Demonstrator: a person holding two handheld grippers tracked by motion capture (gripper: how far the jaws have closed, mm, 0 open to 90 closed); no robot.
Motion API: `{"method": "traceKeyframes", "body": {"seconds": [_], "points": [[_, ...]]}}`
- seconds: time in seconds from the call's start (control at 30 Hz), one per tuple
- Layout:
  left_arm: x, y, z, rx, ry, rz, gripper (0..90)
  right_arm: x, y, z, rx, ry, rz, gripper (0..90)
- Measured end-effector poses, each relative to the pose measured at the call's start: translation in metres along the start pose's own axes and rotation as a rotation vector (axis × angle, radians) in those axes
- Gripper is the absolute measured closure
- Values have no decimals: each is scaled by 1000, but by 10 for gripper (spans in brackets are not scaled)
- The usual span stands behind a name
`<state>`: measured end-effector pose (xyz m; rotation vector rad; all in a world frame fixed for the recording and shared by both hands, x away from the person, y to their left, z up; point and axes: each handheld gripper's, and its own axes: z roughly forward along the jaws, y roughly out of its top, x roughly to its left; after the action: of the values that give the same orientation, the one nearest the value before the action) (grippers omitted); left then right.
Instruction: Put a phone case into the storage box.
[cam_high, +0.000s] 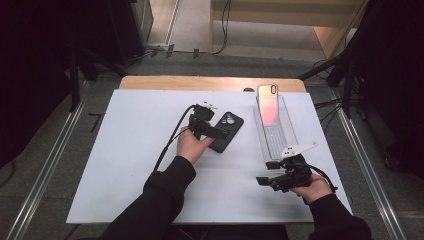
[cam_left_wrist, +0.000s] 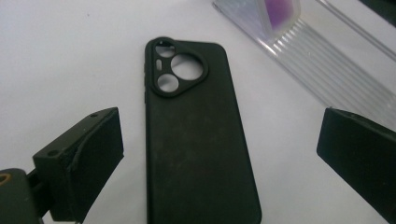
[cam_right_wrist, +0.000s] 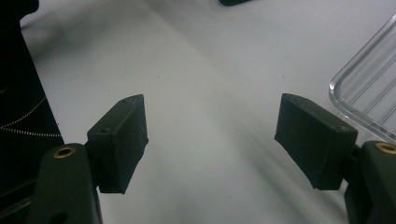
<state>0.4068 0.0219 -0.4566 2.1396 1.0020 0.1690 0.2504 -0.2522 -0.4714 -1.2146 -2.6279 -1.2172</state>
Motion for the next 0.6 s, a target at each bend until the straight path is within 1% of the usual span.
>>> {"method": "traceKeyframes", "body": {"seconds": [0.1, 0.17, 0.2, 0.33, 0.4, 0.43, 0.6], "points": [[0, 3, 4, -3, 29, 14, 9, 0, 0, 0, 4, -1, -2, 232], [0, 3, 7, -15, 23, -2, 10, 0, 0, 0, 5, -2, -3, 232], [0, 4, 9, -17, 25, -2, 23, 1, 0, 0, 6, -2, -1, 232], [-2, 3, 16, -4, 30, 4, 27, 0, 0, 0, 8, -3, -2, 232], [-2, 2, 19, 7, 35, 15, 27, 1, 0, 0, 7, -3, -3, 232], [-2, 1, 20, 9, 36, 10, 27, 1, 0, 0, 7, -3, -3, 232], [-2, 0, 24, 17, 36, 16, 28, 0, 1, 0, 9, -4, -3, 232]]}}
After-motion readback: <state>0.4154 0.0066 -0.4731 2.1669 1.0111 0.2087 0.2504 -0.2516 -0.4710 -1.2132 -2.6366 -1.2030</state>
